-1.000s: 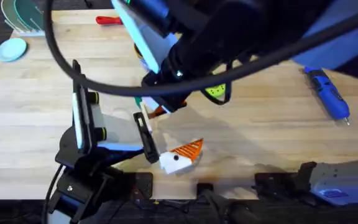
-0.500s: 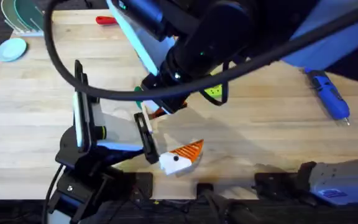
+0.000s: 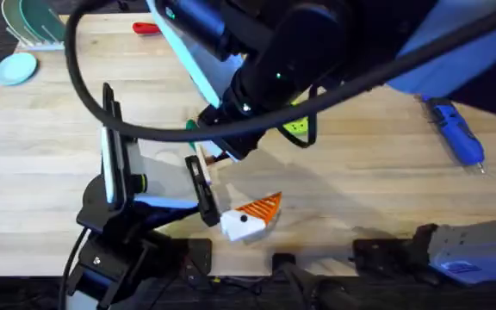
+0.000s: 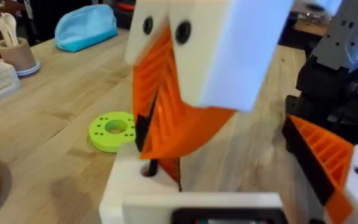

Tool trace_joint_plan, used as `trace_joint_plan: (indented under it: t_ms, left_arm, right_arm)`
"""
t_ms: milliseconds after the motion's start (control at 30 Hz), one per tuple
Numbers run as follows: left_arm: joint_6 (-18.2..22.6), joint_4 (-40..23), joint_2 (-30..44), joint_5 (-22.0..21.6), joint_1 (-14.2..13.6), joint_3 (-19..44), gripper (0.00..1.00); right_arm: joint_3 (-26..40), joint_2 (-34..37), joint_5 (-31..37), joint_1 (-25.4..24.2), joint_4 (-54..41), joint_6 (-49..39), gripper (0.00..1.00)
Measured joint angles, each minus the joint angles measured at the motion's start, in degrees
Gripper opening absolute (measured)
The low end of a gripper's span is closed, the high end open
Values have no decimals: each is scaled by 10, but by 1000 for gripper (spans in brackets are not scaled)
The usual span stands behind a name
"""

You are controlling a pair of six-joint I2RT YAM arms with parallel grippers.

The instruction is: Pick up the gripper from the table and insert it into the empty holder that is missing its gripper. Then pick up a screw, insert it into the mounting hole, and use the screwdriver to tighten it. Finally, clean up the table by picking up the vegetable and placing it into the bucket.

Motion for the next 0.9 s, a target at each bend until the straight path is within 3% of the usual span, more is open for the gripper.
trace_joint_plan:
  t_ms: [833,900]
  left_arm:
    - [0,0,0,-4,0,0,993]
    - [0,0,0,-4,0,0,993]
  right_arm:
    - [0,10,-5,2,15,0,5]
    - [0,10,-6,2,15,0,48]
